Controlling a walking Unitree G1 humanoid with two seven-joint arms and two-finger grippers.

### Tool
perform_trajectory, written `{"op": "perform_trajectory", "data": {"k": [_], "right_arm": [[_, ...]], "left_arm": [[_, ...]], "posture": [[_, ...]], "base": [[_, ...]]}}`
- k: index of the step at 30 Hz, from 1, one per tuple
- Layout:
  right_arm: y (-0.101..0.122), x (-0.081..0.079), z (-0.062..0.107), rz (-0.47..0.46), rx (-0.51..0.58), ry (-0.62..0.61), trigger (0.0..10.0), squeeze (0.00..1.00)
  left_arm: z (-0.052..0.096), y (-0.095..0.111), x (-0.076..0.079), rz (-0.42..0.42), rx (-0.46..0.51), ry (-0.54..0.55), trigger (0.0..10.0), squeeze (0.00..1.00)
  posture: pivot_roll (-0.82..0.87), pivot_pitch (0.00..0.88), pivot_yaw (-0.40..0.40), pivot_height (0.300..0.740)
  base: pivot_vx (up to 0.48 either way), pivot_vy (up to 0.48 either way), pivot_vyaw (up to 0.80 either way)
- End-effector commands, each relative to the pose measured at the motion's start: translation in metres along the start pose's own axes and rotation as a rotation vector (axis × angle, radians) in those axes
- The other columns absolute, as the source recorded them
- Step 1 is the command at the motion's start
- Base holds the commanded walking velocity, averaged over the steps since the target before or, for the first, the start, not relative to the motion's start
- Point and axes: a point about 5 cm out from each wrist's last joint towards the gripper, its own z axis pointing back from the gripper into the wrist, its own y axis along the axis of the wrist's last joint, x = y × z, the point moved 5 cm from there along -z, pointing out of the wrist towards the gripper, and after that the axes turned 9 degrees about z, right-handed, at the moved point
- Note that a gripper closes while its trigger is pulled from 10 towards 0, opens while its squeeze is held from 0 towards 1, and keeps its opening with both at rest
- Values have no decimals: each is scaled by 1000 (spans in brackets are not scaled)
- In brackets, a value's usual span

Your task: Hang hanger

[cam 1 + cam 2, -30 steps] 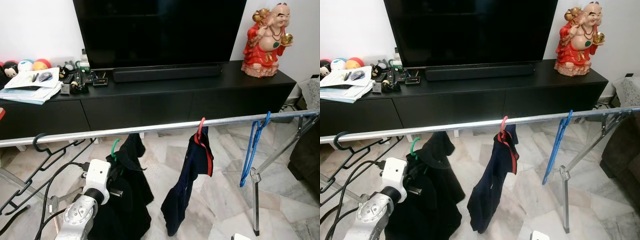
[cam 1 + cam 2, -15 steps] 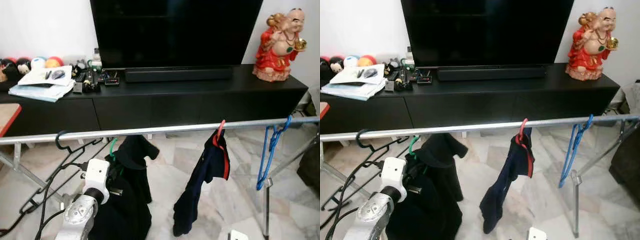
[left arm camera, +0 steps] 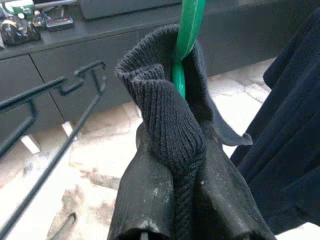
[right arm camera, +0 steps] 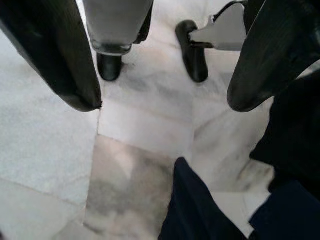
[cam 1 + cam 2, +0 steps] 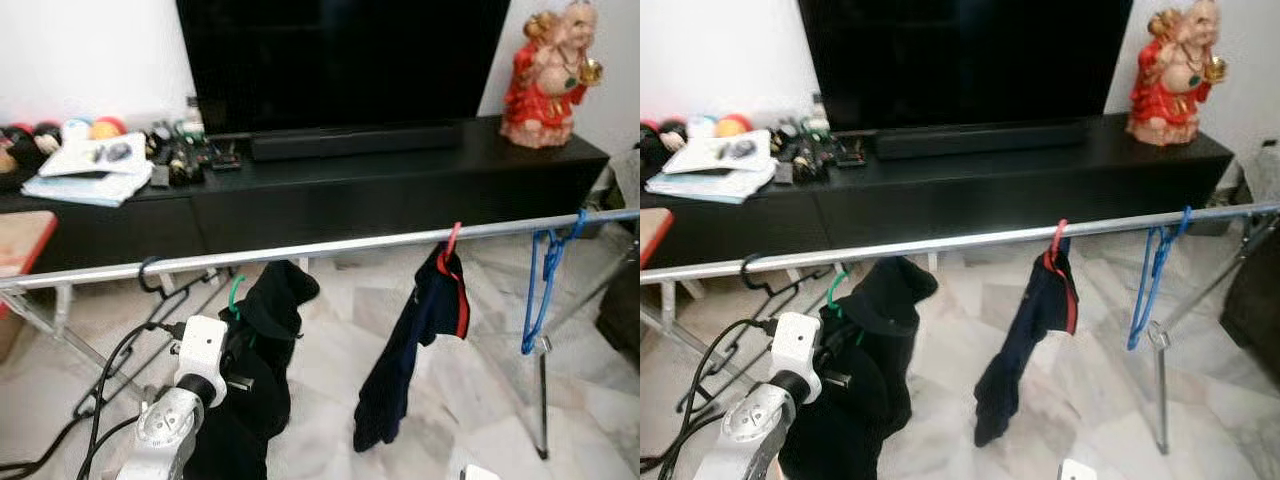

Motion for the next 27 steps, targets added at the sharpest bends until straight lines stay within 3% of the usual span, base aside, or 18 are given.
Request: {"op": "perform_trajectory", "data": {"k": [1,27], "right_arm": [[-3,4,1,-5,-11,-10,10000,0],[-3,3,0,-11,-11,-11,10000,0]], "left_arm": [[-3,14,6,-6,46,-21,10000,0],[-2,16,11,0,47,-38,10000,0]], "posture": [[75,56,25,740],[78,51,33,740]], "base": [[0,0,0],[0,0,0]]}}
